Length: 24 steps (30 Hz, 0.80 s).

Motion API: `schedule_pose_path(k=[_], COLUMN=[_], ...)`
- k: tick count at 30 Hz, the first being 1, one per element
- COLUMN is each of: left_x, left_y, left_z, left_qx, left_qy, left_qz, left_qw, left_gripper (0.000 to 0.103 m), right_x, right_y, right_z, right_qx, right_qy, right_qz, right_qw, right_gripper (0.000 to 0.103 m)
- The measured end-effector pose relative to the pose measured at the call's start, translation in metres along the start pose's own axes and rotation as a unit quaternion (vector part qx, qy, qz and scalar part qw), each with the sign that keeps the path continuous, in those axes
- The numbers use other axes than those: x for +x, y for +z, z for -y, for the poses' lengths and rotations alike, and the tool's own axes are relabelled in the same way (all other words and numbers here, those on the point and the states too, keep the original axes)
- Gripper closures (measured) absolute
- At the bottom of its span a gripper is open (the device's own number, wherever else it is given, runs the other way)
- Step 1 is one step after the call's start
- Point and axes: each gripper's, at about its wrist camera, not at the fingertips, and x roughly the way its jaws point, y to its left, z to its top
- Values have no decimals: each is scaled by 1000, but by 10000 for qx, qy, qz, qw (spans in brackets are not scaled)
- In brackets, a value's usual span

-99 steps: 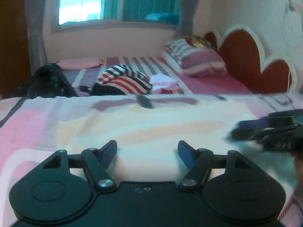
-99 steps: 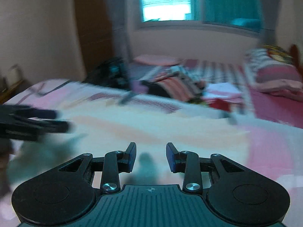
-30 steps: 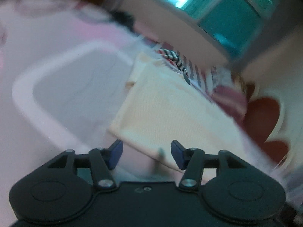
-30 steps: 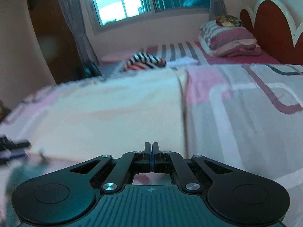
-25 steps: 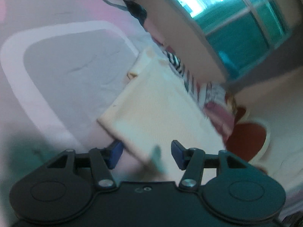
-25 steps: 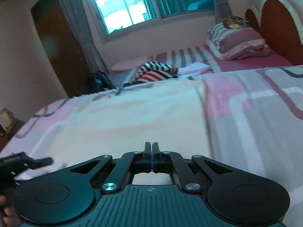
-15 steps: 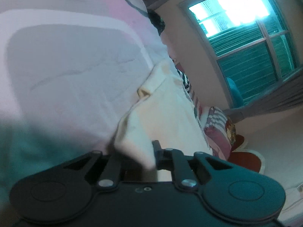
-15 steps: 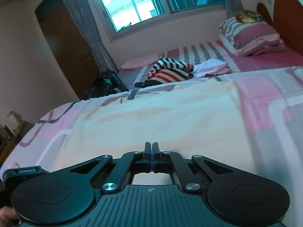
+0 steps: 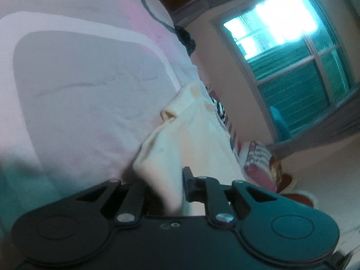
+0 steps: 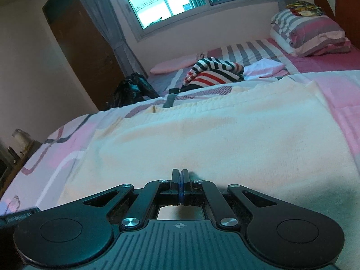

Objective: Fold small clothes
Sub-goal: 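Grasp the sweater corner with the left tool and lift it over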

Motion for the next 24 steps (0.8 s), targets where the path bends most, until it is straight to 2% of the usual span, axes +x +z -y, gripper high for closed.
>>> schedule_pose_path(k=[5,7,11,15,19,22,23,24], left_x=[6,1,-11,-12,-4,6,13,21], left_y=[12,17,17,0,-43,-91,-107,-121], left_z=[12,30,75,130,183,210,216,219], left_qx=[408,938,1860,2805,3708,4254,4409,4517], left_qy=[209,154,15,-391,-697,-778,-774,-752], left_qz=[-75,-71,-47,-288,-653,-990,-1175,-1449], left_qw=[9989,9954,9825,9586,9238,8962,8865,8771], left_gripper=[97,97,97,97,97,97,96,90], right_x=[3,4,-1,-39,-87,-121,-129,-137], right_y=[-8,-7,-4,-1,5,10,11,13], right_z=[10,13,19,46,90,121,128,135], right_qx=[-84,-41,111,694,1214,1446,1474,1482], right_qy=[-136,-83,-11,-100,-289,-450,-480,-520], right_qz=[85,55,91,663,1090,1270,1296,1303], right_qw=[9998,9999,9999,9953,9862,9803,9794,9790], right_gripper=[103,103,103,103,103,103,103,103])
